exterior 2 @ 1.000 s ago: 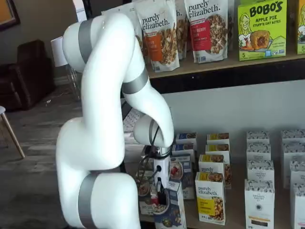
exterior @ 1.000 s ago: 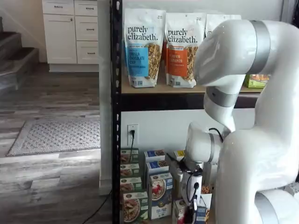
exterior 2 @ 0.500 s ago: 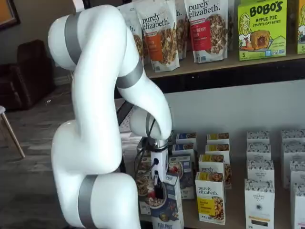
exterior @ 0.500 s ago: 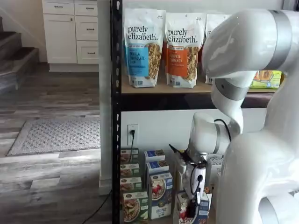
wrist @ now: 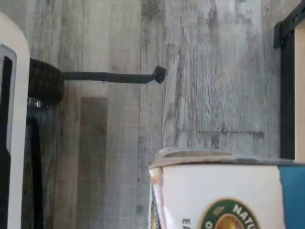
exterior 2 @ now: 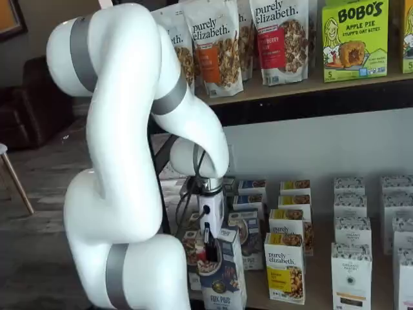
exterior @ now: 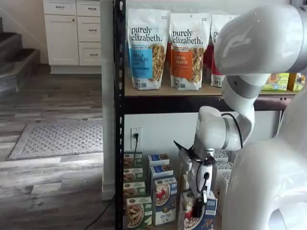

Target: Pick up the blue and white box that is on the bottom shelf, the second box from the left

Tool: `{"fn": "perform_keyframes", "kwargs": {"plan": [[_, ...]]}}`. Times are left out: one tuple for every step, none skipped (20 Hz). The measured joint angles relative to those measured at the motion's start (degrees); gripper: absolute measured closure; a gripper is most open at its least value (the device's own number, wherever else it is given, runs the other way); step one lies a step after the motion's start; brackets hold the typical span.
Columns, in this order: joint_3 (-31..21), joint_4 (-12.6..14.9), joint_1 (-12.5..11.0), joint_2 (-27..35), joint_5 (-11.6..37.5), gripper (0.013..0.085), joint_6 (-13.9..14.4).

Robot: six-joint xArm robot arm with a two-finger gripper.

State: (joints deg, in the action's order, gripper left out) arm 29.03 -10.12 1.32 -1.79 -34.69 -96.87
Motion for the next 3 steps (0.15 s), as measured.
{"fn": "perform_keyframes", "kwargs": {"plan": [[-0.1, -0.1, 0.1, -0.6, -0.4, 0.053, 0.1], [-0.3, -0.3, 0.2, -1.1, -0.7, 0.053, 0.1], [-0.4, -0.6, 0.3, -1.7, -1.1, 0.053, 0.0]]}}
